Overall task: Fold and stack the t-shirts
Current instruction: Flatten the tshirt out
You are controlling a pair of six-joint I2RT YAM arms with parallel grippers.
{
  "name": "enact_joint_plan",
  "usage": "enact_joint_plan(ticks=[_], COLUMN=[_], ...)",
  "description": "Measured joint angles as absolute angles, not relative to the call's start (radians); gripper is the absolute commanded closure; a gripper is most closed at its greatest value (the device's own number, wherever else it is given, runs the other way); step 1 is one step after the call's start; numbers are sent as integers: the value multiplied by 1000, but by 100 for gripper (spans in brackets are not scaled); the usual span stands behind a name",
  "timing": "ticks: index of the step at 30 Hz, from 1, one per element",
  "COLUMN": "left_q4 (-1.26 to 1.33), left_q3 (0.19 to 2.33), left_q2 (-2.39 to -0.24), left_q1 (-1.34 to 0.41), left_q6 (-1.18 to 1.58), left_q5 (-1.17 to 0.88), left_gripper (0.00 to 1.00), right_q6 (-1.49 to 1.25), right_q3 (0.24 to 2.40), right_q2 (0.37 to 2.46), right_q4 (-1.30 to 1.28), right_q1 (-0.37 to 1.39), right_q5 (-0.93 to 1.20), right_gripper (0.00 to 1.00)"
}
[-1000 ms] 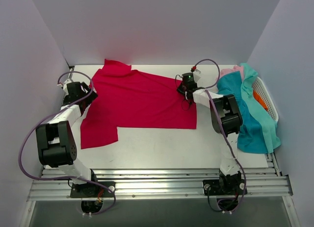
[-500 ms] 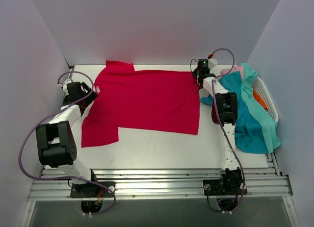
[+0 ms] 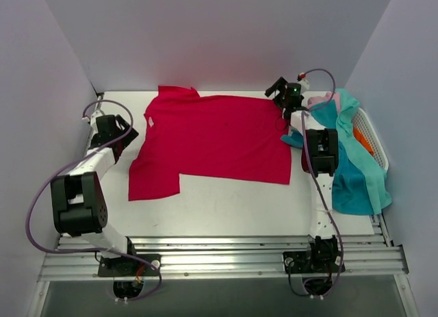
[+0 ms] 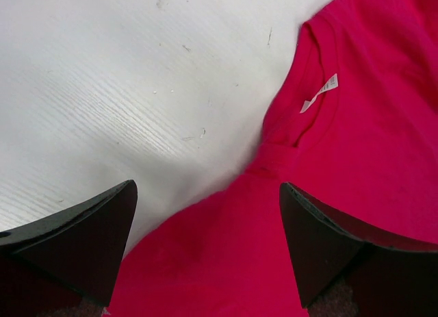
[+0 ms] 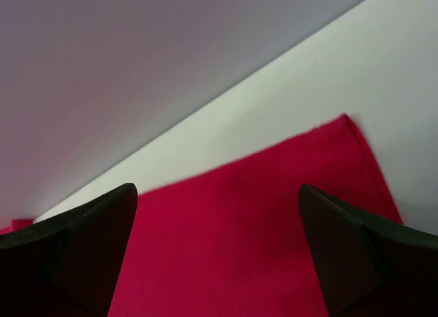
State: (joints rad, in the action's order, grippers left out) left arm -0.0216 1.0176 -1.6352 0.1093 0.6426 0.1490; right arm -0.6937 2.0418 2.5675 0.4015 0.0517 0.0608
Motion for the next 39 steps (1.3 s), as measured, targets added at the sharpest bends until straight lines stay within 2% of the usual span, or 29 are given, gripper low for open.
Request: enact_joint_plan(ticks=[5,9,13,17,20,23,27,34,36,37,39], left_q4=[-30,-65,-79,-135,-169,-179,-176,-91,-58,-40,2], left_q3=[960,934,862,746,680,613,569,628,674,695,728], left_q2=[-1497,-1353,-1239,-1162,-1153,-1151,-1176,-1421,-1489,-1519,-1573], left_q1=[71,1,-125,-243,-255,-260,-295,-316,-319,-319,-319], left_q6=[652,681,706,729,753,785,821,836,834,831,828], left_q5=[209,273,336,385,396,394,385,360,359,353,339], left_gripper=[6,6,6,6,6,5,2,1,14,28,46], right_q6=[-668,-653,-651,-722,-807,-871,-915,-928,-927,-927,-926], right_q3=[1718,1457,1162,922,721,599,585,595,602,606,610], right_q2=[2293,1952,1542,1272,1181,1174,1151,1060,1068,1072,1078], right_q4=[398,404,399,375,324,191,96,84,77,74,70], right_q1=[93,178,392,616,641,667,699,715,715,715,715], right_q5=[6,-131,-295,-364,-411,-467,-508,-552,-560,-562,-564], right_gripper=[0,0,0,0,0,0,0,0,0,0,0])
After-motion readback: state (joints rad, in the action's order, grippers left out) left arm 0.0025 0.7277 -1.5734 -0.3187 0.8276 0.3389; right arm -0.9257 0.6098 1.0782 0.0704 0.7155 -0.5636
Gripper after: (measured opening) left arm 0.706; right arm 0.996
